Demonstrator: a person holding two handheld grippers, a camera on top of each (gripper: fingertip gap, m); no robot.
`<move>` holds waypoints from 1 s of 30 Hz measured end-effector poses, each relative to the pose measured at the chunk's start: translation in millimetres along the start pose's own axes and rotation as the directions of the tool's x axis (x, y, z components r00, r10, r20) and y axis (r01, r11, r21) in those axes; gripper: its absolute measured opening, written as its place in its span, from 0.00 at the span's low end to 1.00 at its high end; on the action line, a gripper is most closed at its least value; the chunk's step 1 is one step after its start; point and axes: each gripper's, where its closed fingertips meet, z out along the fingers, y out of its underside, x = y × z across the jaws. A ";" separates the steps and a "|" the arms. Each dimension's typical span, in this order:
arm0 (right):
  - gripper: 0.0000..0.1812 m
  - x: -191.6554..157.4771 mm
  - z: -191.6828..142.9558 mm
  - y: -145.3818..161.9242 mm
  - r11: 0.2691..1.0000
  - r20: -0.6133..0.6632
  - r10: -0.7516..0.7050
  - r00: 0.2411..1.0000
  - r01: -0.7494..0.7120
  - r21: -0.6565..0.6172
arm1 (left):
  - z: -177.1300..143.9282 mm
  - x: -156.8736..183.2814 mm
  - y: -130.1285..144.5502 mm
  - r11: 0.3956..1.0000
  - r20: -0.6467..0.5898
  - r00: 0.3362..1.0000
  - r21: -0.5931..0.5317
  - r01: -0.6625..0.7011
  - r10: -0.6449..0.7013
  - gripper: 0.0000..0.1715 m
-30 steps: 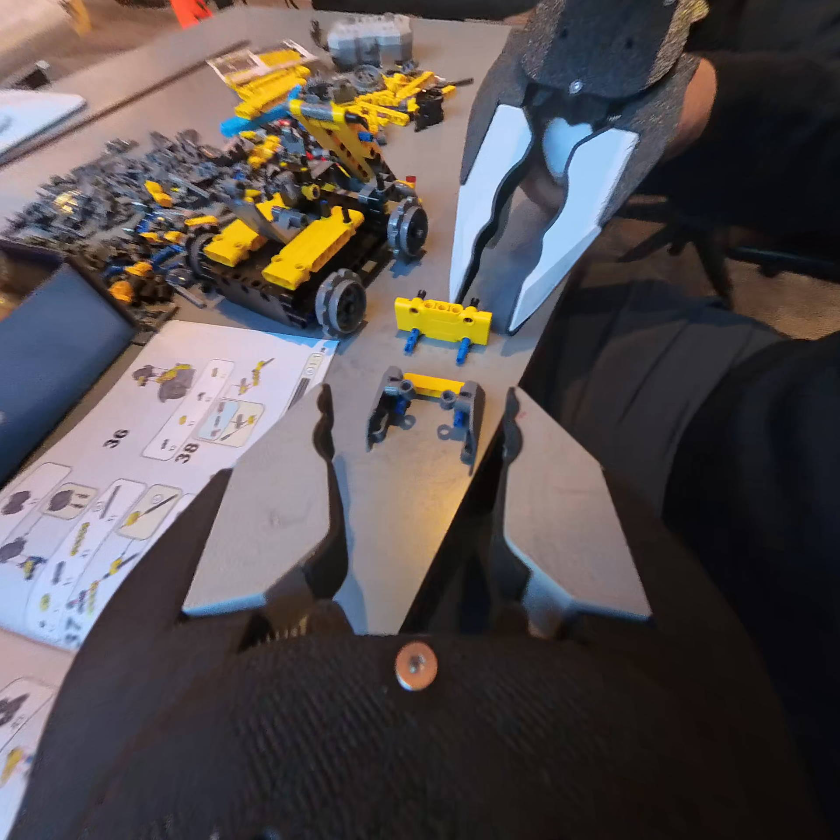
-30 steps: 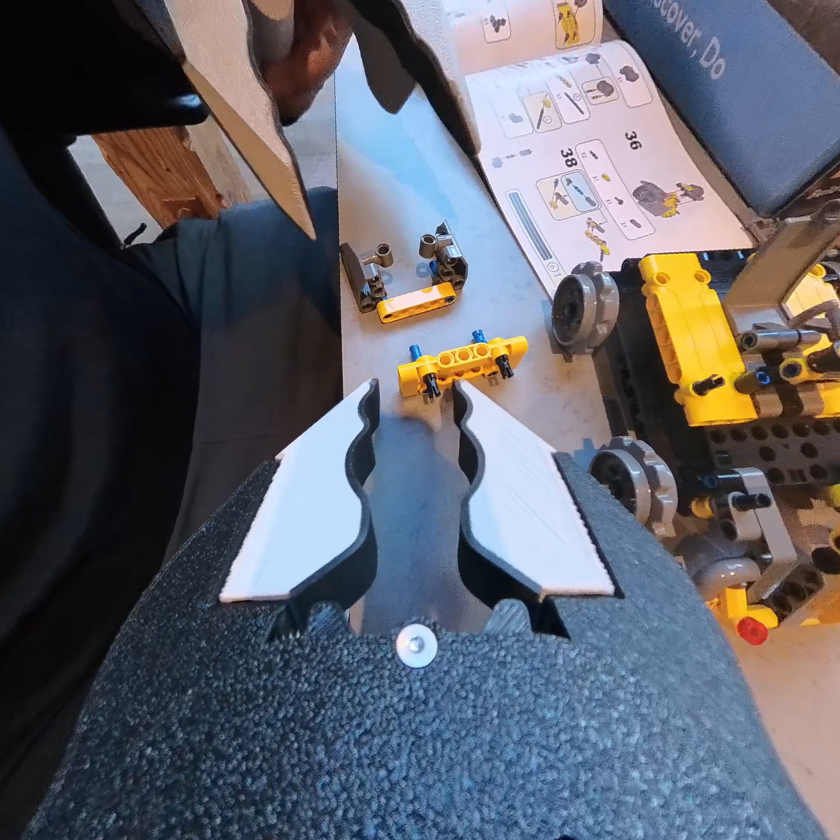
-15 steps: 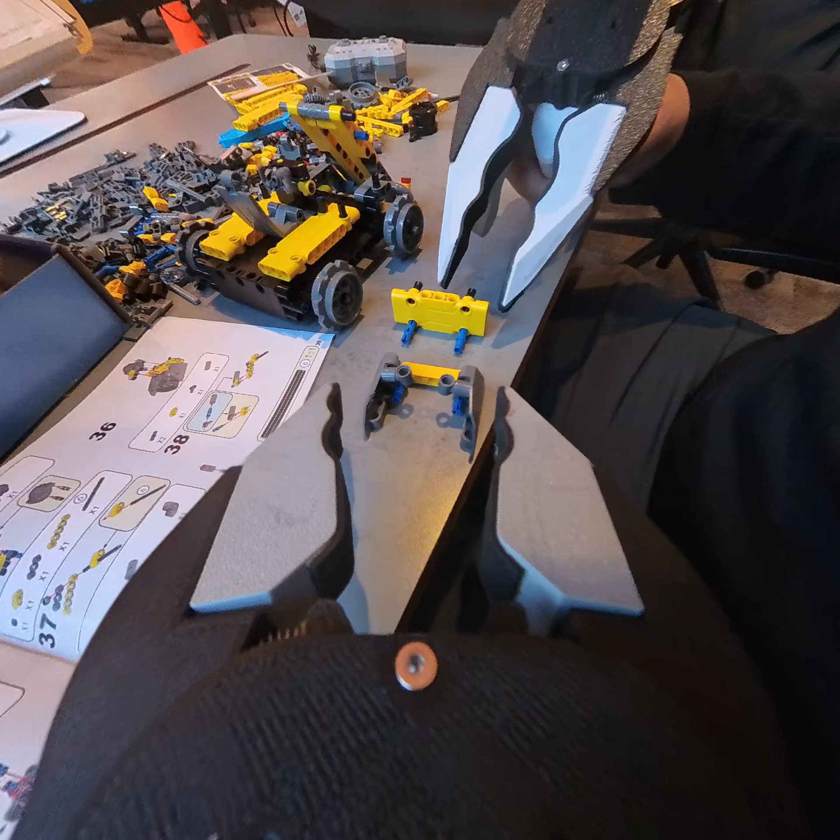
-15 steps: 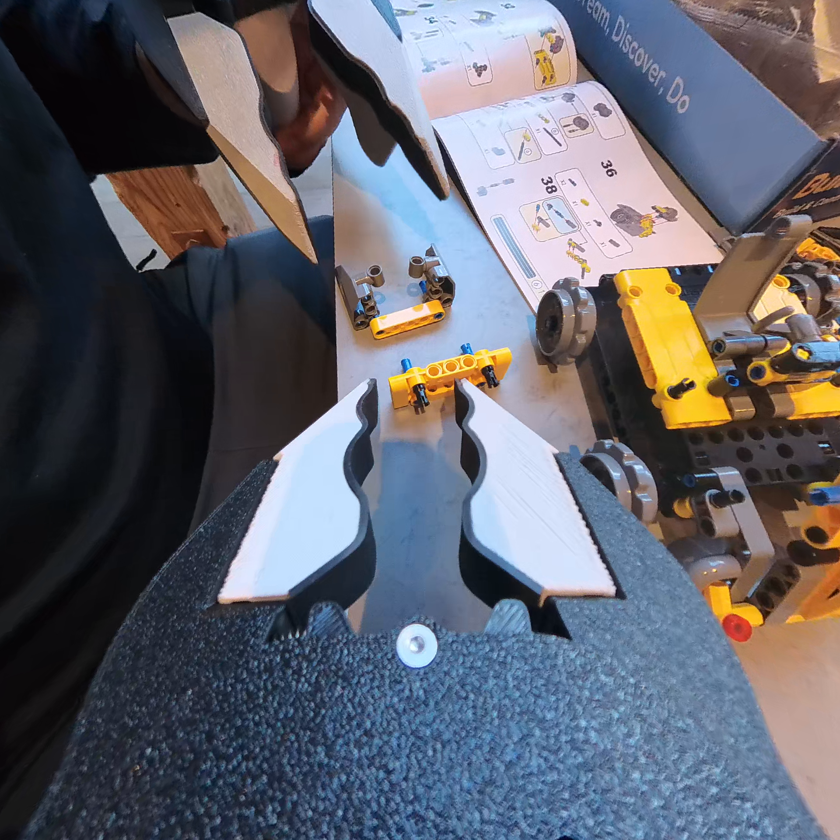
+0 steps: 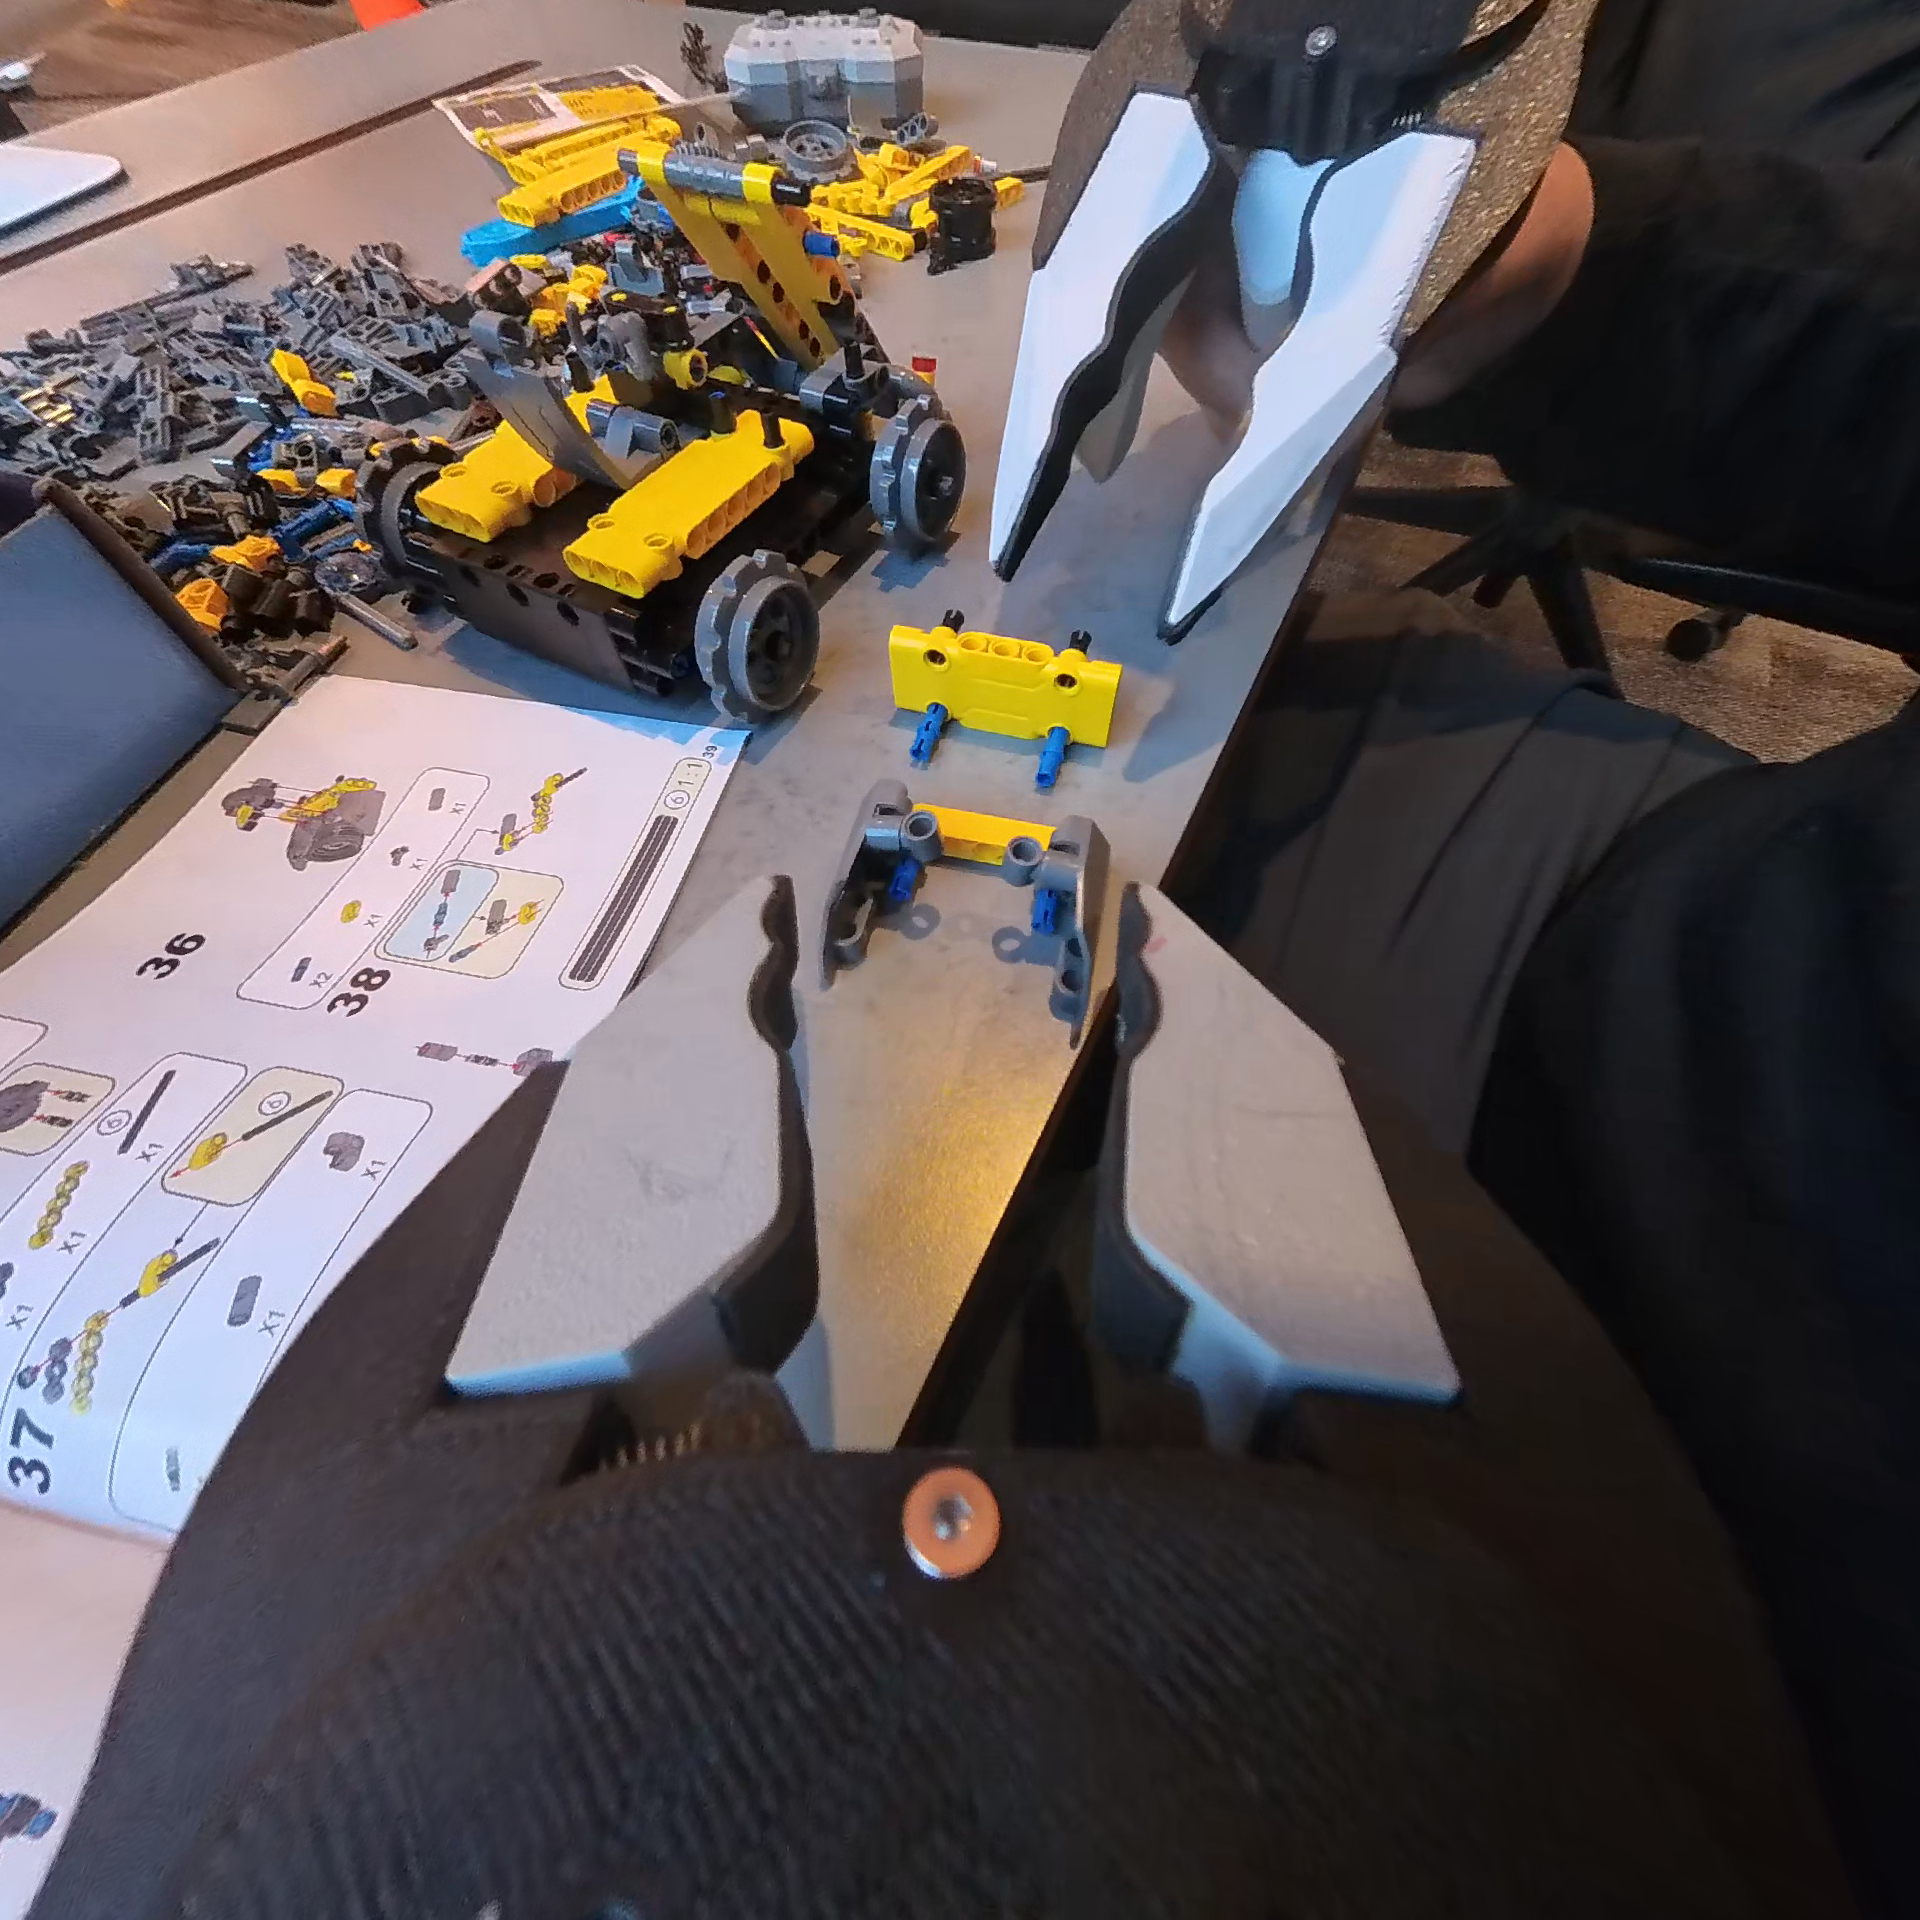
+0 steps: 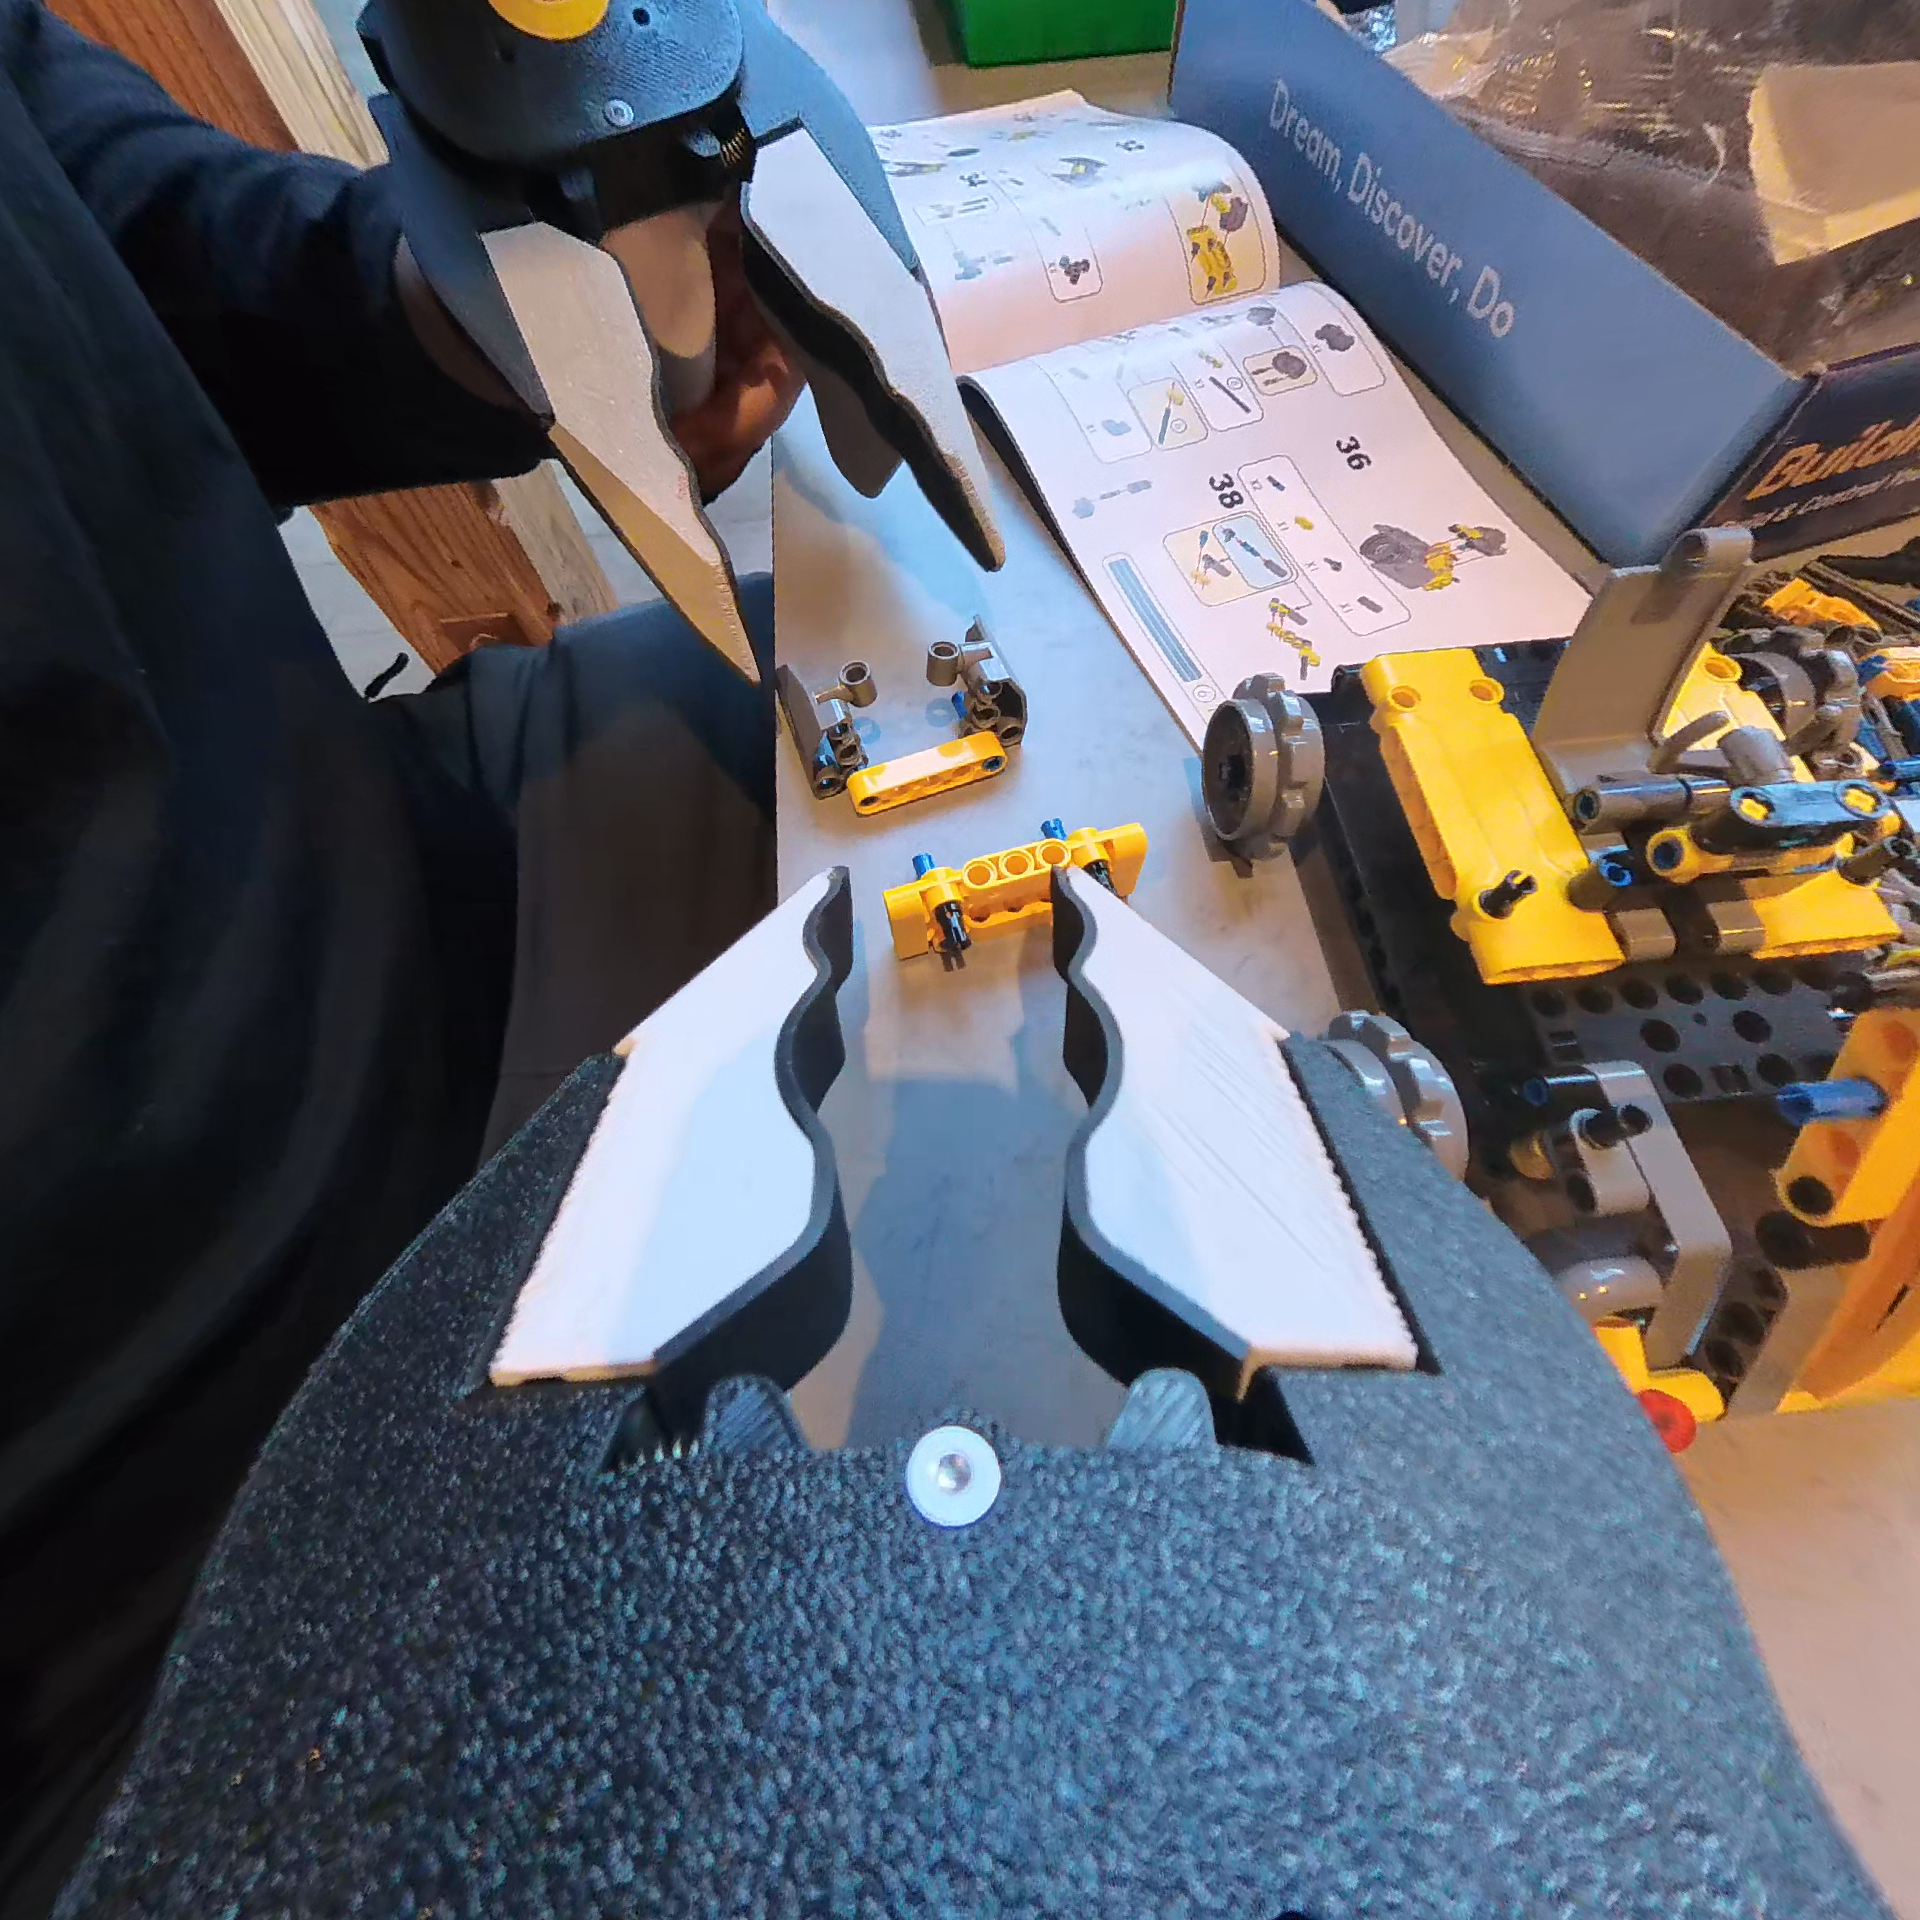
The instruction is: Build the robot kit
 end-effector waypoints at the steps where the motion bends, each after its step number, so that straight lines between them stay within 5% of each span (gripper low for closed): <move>1: 0.21 0.0 0.0 0.0 1.000 0.001 0.001 1.000 -0.001 0.000 | 0.2 0.1 0.4 1.000 -0.002 1.000 -0.001 0.001 -0.001 0.35; 26: 0.28 7.1 1.3 -4.5 1.000 -0.011 0.004 1.000 -0.004 0.021 | 2.2 0.1 1.4 0.996 -0.074 0.996 -0.075 0.045 -0.050 0.41; 30: 0.29 6.2 7.5 -0.7 0.999 -0.015 -0.038 0.999 0.038 -0.020 | 3.5 2.8 -0.4 0.993 -0.089 0.996 -0.115 -0.028 0.018 0.41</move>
